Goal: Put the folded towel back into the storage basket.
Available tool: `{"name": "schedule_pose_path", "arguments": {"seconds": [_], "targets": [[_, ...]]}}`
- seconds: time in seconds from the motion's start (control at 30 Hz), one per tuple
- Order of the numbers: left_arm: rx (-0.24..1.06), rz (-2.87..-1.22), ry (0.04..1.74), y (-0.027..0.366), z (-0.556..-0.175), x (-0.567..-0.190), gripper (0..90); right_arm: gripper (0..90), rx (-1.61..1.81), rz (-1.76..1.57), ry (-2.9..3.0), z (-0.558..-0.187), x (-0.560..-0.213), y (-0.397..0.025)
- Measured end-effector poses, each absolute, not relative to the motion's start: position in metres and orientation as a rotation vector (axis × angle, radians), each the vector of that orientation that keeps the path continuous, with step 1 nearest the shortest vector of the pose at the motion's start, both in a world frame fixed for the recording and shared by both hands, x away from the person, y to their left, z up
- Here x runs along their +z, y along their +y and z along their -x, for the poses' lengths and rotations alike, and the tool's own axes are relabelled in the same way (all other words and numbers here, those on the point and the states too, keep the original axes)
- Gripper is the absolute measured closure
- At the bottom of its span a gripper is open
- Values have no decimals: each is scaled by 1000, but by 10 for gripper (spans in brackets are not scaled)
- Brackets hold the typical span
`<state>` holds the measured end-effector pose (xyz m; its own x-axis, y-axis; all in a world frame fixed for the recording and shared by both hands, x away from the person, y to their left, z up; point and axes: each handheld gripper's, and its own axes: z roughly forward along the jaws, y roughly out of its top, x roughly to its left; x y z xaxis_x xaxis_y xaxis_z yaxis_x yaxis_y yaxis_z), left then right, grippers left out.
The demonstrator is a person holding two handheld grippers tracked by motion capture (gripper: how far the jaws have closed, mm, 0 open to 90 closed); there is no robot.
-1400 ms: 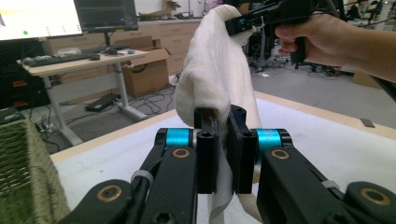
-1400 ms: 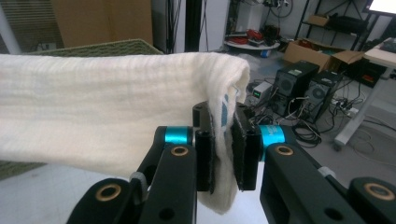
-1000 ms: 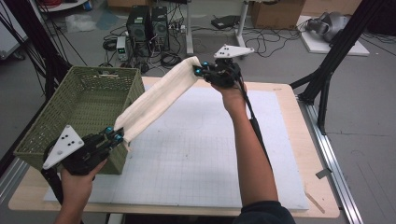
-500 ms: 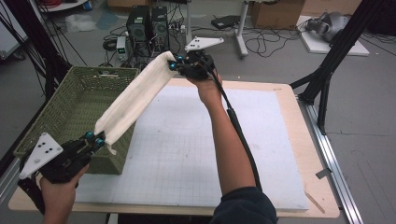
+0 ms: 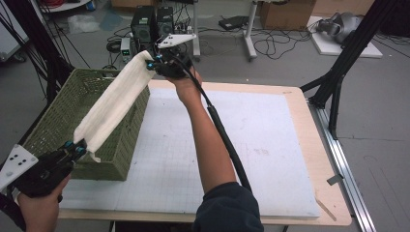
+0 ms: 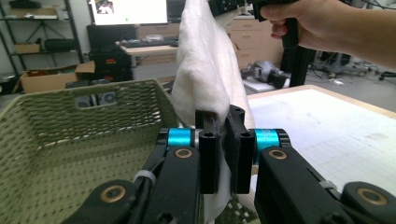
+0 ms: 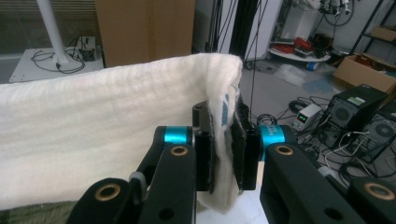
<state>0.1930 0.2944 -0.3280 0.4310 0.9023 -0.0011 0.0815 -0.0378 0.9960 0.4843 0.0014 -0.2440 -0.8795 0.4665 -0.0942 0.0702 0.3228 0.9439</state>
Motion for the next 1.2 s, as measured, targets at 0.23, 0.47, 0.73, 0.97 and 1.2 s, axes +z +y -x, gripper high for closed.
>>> {"name": "schedule_pose_path", "arguments": {"seconds": [0.23, 0.47, 0.73, 0.97, 1.2], "targets": [[861, -1443, 969, 308, -190, -330, 846, 808, 1569, -475, 2258, -491, -246, 34], [895, -1438, 1006, 320, -188, -332, 845, 808, 1569, -473, 2267, -496, -251, 58], [911, -1425, 1052, 329, -192, -337, 845, 808, 1541, -487, 2265, -502, -253, 83], [925, -1410, 1083, 334, -195, -338, 845, 808, 1529, -512, 2252, -508, -258, 108], [950, -1411, 1115, 340, -197, -341, 843, 808, 1528, -537, 2254, -512, -270, 123]]}}
